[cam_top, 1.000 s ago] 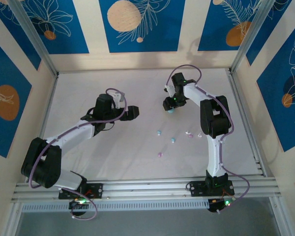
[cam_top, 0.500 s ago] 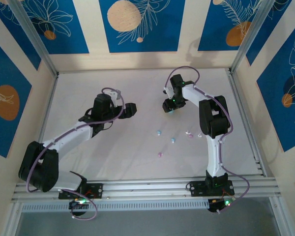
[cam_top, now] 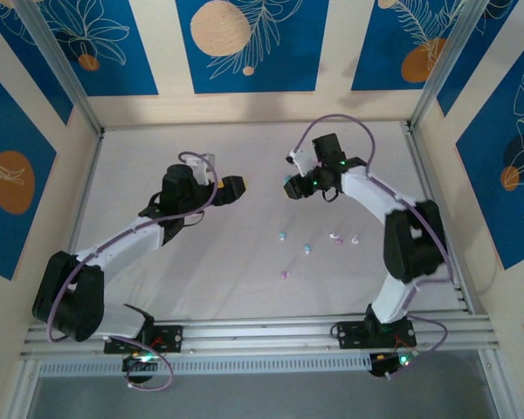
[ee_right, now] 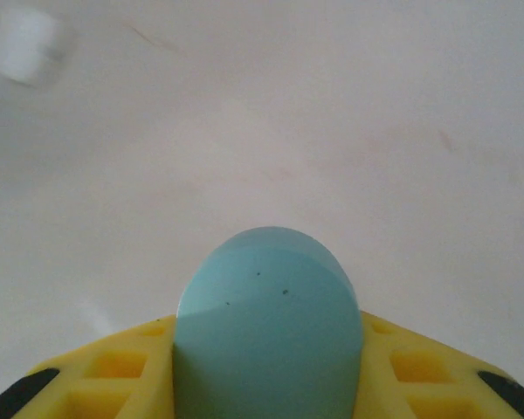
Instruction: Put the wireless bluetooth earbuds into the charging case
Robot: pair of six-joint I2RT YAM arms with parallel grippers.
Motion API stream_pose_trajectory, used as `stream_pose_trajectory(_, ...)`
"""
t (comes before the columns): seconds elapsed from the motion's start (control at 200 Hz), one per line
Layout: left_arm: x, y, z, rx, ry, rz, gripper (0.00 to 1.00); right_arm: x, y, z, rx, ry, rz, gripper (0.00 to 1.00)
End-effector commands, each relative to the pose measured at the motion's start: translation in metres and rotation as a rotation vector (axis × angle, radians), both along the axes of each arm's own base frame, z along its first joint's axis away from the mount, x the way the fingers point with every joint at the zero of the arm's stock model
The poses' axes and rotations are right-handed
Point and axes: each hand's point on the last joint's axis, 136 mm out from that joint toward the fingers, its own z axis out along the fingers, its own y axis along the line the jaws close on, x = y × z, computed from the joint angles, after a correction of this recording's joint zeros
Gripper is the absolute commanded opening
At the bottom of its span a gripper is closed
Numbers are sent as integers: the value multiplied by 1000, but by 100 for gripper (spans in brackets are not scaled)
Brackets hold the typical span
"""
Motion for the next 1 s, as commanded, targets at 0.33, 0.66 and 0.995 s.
stream_pose_trajectory(0.33,-27,-54,88,-190,-64,-214,85,-61,46,122,207,-492,369,34)
stream_pose_trajectory(0.66,-34,-79,94,-96,-69,-293,76,-65,52,131,205,-534,402,34)
stream_pose_trajectory(0.995,-31,-99,88,-63,-34,-338,55,-65,52,133,186,-564,404,34)
